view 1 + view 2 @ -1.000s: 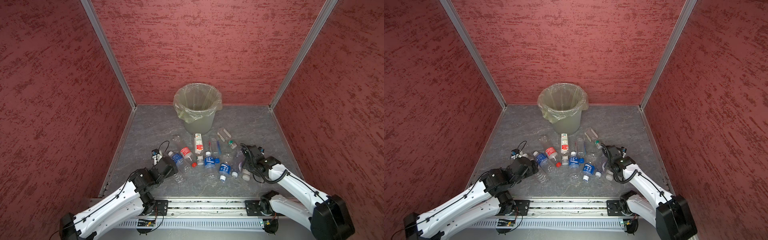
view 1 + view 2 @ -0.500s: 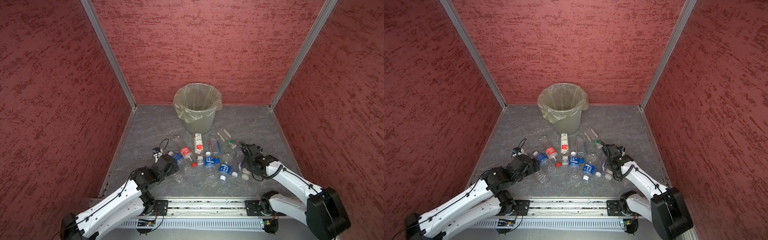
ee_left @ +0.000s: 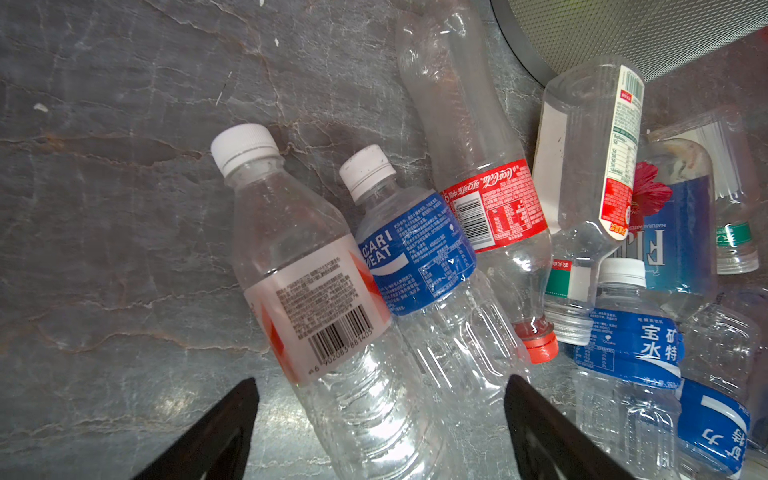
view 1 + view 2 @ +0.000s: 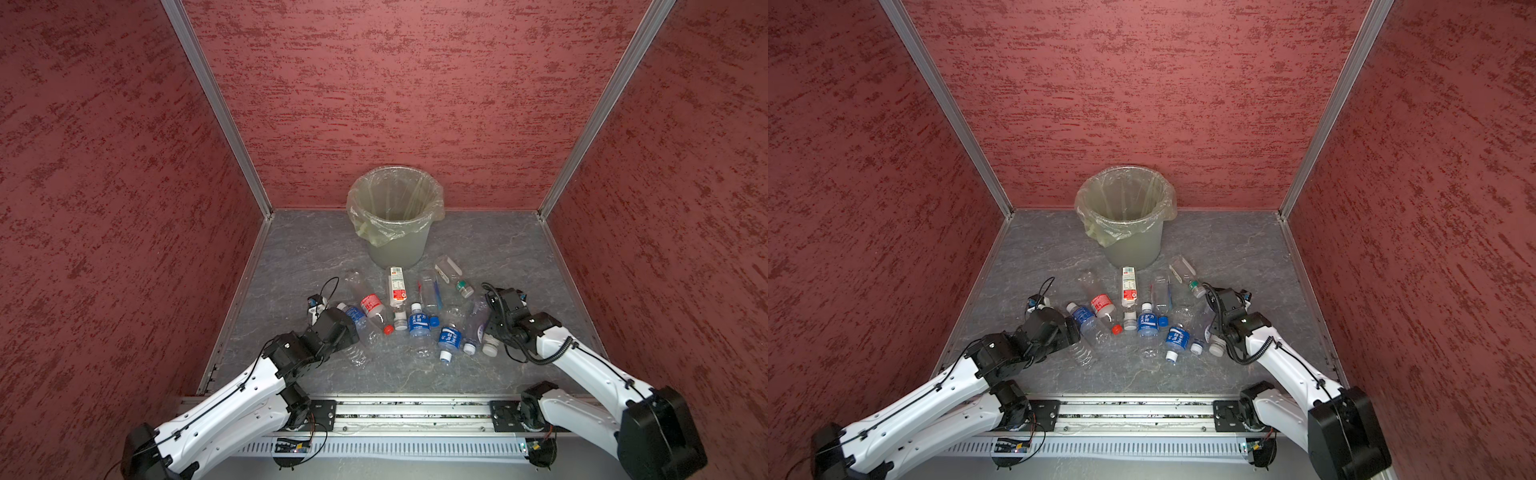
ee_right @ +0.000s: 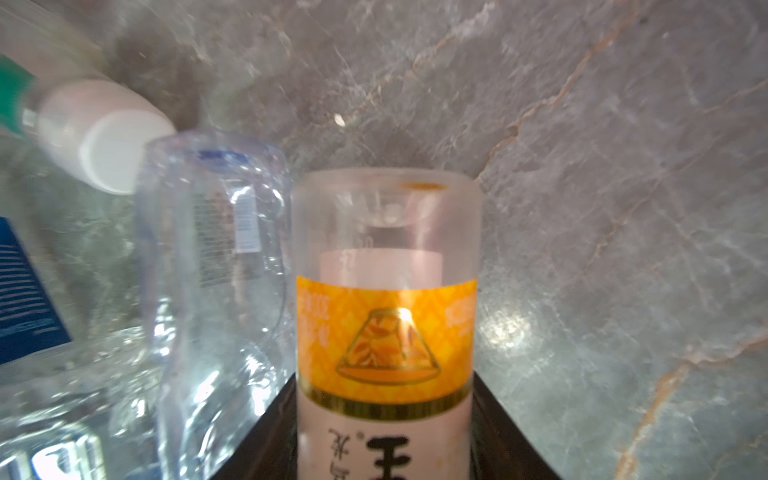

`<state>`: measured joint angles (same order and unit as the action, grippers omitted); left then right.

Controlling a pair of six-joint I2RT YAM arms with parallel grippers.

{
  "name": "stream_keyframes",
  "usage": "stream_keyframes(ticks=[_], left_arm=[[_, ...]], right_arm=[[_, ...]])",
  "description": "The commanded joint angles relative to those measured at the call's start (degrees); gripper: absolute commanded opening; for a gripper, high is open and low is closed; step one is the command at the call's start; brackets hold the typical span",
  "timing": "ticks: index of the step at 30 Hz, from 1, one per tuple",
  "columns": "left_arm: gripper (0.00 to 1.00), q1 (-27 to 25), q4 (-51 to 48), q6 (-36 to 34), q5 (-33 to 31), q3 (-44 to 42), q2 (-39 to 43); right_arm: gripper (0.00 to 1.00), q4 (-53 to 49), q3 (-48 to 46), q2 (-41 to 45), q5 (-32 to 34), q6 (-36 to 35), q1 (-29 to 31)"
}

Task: Throw the plastic bottles in the bin
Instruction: 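Close the right gripper on the yellow-label bottle while the left gripper hovers over bottles, then lift the yellow-label bottle with the right gripper and drop it into the bin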

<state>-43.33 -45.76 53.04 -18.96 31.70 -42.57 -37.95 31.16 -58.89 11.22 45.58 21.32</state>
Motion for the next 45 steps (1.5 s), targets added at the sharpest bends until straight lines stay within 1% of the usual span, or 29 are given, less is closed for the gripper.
stream_keyframes(ticks=[1,4,5,8,12,16,21,27,30,34,37,39,40,43,45], left_arm=[[0.93,0.59,0.67,-1.27,0.15,1.32,-0.12],[0.93,0.64,0.15,-1.32,0.24,1.69,0.19],[0.93,0.64,0.04,-1.31,0.16,1.69,0.27],[0.93,0.78,-0.69,-1.36,-0.18,2.16,0.59],[0.94,0.83,-1.69,-1.59,-0.51,2.85,0.74],[0.94,0.97,-2.05,-1.8,-0.55,3.06,1.0],[0.93,1.88,-2.23,-3.04,0.31,3.4,1.07],[0.93,3.05,-3.31,-3.81,1.1,4.08,1.26],[0.93,3.51,-3.38,-4.16,1.46,4.07,1.27],[0.93,4.11,-3.08,-5.26,2.25,3.99,1.08],[0.93,4.52,-2.47,-5.94,2.74,3.85,0.91],[0.93,4.91,-2.0,-6.49,3.1,3.64,0.67],[0.93,5.15,-1.67,-6.69,3.27,3.49,0.69],[0.93,5.87,-0.27,-7.45,4.61,2.53,0.73],[0.93,6.91,0.78,-8.03,6.26,1.66,0.75]], right_arm=[[0.38,-2.21,1.85,3.65,3.0,-0.49,1.9],[0.3,-3.86,4.33,5.18,7.76,-0.51,6.87],[0.29,-4.62,5.37,5.32,9.51,-0.29,8.61],[0.29,-6.83,8.41,6.1,14.87,0.57,13.65],[0.3,-5.34,10.47,9.05,18.05,-0.79,19.28],[0.33,-0.02,11.49,11.93,19.63,-5.71,25.19],[0.32,8.03,11.59,14.72,23.01,-12.22,32.59],[0.31,13.69,14.76,14.16,31.86,-18.13,41.46],[0.31,17.63,16.43,13.69,34.19,-21.64,44.32],[0.3,19.12,21.48,10.24,35.44,-24.41,44.77],[0.3,22.43,25.91,6.86,36.32,-28.55,44.69],[0.28,24.65,30.63,3.13,37.05,-32.37,43.89],[0.28,24.75,33.59,1.28,36.09,-32.9,42.43],[0.27,23.83,44.18,-6.63,27.83,-34.09,33.95],[0.27,22.78,53.02,-14.26,20.69,-34.16,27.08]])
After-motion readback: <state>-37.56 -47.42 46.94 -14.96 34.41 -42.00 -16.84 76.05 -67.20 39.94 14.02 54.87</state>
